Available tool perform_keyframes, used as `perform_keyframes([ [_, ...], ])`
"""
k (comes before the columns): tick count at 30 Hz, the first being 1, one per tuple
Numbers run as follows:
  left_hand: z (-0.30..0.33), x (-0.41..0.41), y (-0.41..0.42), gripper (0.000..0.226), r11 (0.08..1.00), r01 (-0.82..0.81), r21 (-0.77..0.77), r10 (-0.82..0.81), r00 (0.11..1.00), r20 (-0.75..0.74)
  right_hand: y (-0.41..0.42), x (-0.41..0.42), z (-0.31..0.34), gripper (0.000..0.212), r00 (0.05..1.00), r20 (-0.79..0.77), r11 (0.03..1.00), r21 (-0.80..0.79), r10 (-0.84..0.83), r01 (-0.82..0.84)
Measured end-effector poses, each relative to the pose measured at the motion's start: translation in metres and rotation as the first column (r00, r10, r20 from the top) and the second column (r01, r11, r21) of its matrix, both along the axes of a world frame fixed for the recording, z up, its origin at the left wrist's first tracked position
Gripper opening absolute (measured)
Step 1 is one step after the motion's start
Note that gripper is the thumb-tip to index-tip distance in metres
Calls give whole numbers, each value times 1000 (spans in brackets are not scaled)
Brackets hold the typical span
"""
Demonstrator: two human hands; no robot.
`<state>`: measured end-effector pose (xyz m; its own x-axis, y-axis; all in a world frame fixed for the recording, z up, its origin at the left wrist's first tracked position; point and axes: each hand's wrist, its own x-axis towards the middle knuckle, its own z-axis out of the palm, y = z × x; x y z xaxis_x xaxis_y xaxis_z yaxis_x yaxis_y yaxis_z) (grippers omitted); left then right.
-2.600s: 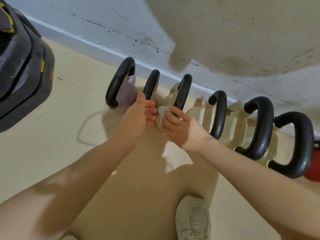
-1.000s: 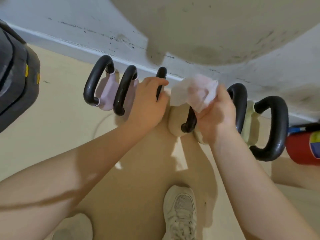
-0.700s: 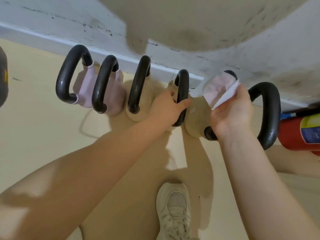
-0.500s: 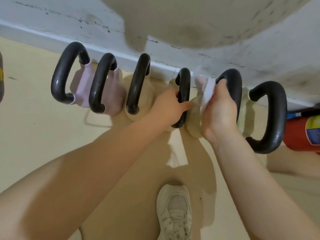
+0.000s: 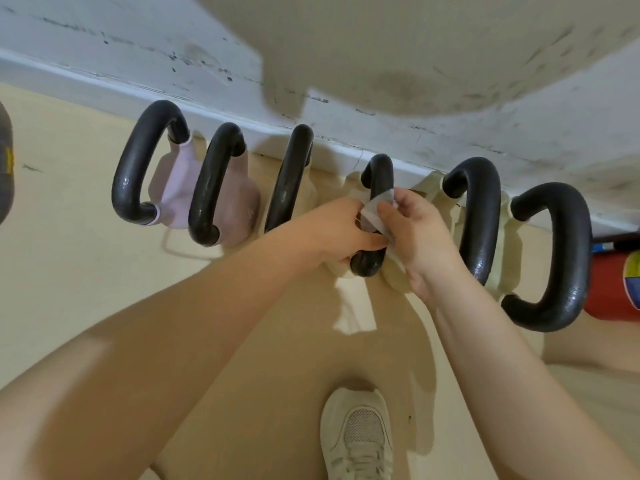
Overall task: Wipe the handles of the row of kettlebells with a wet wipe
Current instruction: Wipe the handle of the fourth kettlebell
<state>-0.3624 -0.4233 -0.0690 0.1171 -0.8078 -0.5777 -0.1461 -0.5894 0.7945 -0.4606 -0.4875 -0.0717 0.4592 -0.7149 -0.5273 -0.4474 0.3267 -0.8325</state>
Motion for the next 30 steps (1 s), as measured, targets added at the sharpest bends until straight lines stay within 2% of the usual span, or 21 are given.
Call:
perform_keyframes([
  [2, -3, -1, 1, 23, 1000, -12, 3, 12, 1000, -16, -7, 5, 4, 14, 999, -47, 1000, 7, -16, 17],
  [6, -7, -6, 4, 28, 996, -87, 21, 88, 996, -17, -16, 19, 10, 17, 982, -9, 966, 178, -190, 189],
  [11, -9, -7, 7, 24, 997, -72, -11, 72, 997, -14, 2, 7, 14, 17, 976, 42, 936, 294, -213, 192],
  [13, -10, -7, 6, 26, 995, -98, 16, 99, 995, -27, -14, 16, 7, 21, 955, 10, 931, 225, -295, 286],
  [15, -10, -9, 6, 26, 989, -140, 44, 142, 988, -67, -31, 31, 1, 30, 946, -93, 950, 21, -310, 313],
  [17, -10, -11, 8, 24, 984, -169, 57, 174, 979, -101, -40, 37, -8, 29, 937, -169, 951, -10, -306, 309],
  [18, -9, -12, 8, 25, 983, -175, 60, 180, 978, -105, -43, 35, -13, 26, 933, -187, 947, 43, -306, 319],
  [21, -10, -13, 9, 29, 981, -188, 49, 193, 974, -121, -46, 25, -19, 15, 901, -95, 860, 270, -423, 432],
  [27, -11, -13, 8, 30, 984, -172, 55, 177, 981, -86, -41, 25, -10, 14, 778, 72, 699, 496, -624, 515],
  [28, -12, -12, 8, 30, 983, -172, 57, 176, 981, -82, -35, 22, -10, 11, 764, 95, 697, 493, -638, 521],
  [30, -13, -12, 9, 29, 983, -177, 55, 182, 980, -82, -24, 15, -13, 11, 789, 133, 777, 333, -600, 535],
])
